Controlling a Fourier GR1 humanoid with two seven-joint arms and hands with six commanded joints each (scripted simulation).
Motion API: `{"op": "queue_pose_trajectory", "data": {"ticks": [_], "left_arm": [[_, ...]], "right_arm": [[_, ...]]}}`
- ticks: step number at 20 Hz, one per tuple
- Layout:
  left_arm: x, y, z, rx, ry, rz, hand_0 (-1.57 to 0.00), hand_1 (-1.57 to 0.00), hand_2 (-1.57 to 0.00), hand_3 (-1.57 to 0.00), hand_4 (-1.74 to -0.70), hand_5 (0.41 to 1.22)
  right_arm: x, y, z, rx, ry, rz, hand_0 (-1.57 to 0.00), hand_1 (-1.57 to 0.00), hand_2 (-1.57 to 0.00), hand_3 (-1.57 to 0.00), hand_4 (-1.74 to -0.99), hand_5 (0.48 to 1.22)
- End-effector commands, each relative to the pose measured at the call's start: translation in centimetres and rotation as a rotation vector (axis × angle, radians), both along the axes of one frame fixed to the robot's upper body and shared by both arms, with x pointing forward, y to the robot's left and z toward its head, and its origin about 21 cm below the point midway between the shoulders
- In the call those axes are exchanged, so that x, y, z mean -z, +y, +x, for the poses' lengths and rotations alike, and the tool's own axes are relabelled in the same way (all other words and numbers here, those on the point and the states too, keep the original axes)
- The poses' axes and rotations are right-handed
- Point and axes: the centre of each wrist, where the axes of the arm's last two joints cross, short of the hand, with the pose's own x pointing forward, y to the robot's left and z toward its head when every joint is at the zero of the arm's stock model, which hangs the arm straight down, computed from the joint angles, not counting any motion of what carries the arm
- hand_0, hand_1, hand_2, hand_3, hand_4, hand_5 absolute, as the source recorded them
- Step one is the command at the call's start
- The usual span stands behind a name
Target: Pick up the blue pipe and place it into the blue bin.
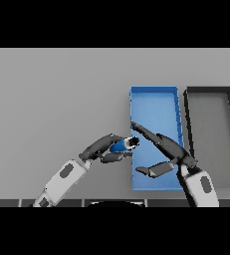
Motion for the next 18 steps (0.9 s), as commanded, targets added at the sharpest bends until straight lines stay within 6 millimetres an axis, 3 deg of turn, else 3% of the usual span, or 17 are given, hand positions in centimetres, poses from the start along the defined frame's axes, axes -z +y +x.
{"op": "queue_pose_trajectory", "data": {"ticks": [1, 10, 14, 15, 16, 18], "left_arm": [[0.2, 0.1, 0.0, 0.0, 0.003, 0.004, -1.57, -1.57, -1.57, -1.44, -1.73, 1.221], [-0.1, 0.1, 0.9, 0.036, 0.018, -0.026, -1.57, -1.57, -1.57, -1.51, -1.73, 1.221], [0.2, 0.1, 0.4, 0.061, 0.035, -0.019, -1.57, -1.57, -1.57, -1.47, -1.72, 1.221], [0.2, 0.3, 0.5, 0.071, 0.036, -0.028, -1.57, -1.57, -1.57, -1.4, -1.72, 1.221], [-0.1, 0.2, 0.7, 0.071, -0.015, -0.032, -1.5, -1.39, -1.37, -1.15, -1.63, 1.221], [-0.1, 0.1, 0.7, 0.036, -0.058, 0.119, -0.99, -0.9, -0.87, -0.74, -1.59, 1.221]], "right_arm": [[-0.4, 0.3, 0.4, -0.02, -0.006, 0.001, 0.0, 0.0, 0.0, 0.0, -1.294, 0.532], [-1.8, 5.6, 3.2, -0.138, 0.001, -0.046, 0.0, 0.0, 0.0, 0.0, -1.222, 0.512], [-2.4, 7.0, 4.6, -0.191, 0.005, -0.068, -0.01, -0.04, -0.07, -0.01, -1.241, 0.516], [-2.5, 7.1, 4.8, -0.204, 0.004, -0.077, -0.05, -0.08, -0.11, -0.04, -1.268, 0.519], [-2.5, 7.1, 5.3, -0.208, 0.01, -0.094, -0.14, -0.17, -0.19, -0.11, -1.308, 0.523], [-2.4, 8.0, 5.6, -0.239, 0.007, -0.111, -0.48, -0.5, -0.5, -0.37, -1.39, 0.538]]}}
